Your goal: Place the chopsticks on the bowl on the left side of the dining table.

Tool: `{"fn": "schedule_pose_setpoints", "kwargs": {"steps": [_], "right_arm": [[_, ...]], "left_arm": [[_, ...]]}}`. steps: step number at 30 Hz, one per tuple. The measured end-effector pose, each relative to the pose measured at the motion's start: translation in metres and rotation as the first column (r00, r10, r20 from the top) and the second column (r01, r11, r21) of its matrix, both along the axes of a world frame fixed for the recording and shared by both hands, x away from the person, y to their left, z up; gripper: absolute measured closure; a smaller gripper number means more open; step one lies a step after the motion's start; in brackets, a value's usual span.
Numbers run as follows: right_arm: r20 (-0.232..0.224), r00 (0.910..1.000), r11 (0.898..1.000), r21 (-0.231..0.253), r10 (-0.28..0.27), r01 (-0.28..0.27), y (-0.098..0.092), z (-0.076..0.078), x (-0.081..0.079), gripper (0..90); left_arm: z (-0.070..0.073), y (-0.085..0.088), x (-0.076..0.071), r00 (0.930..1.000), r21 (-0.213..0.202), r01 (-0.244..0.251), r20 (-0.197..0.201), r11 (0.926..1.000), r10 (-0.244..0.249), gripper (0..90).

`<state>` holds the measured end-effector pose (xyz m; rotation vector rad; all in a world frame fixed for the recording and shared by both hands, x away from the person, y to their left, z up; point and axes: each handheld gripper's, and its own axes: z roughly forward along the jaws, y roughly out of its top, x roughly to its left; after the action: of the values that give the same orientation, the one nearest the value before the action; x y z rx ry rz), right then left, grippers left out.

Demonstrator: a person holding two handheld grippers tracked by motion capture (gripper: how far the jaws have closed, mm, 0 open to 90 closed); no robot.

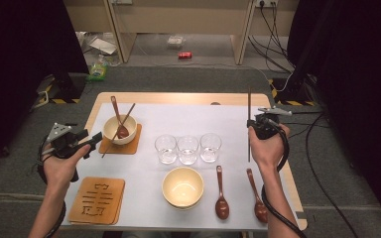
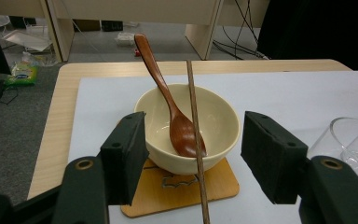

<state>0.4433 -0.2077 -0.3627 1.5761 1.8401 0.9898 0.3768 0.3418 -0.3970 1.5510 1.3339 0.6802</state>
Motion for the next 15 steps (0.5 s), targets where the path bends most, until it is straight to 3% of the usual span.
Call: {"fn": "schedule_pose_setpoints", "kwargs": {"steps": [15], "right_arm": [[0.114, 0.9928, 0.999, -0.014, 0.039, -0.038, 0.016, 0.004, 0.007, 85.0]], "left_arm": [[0.001, 0.001, 0.000, 1.0000, 0.000, -0.001, 0.003, 1.0000, 0.001, 40.1]]}}
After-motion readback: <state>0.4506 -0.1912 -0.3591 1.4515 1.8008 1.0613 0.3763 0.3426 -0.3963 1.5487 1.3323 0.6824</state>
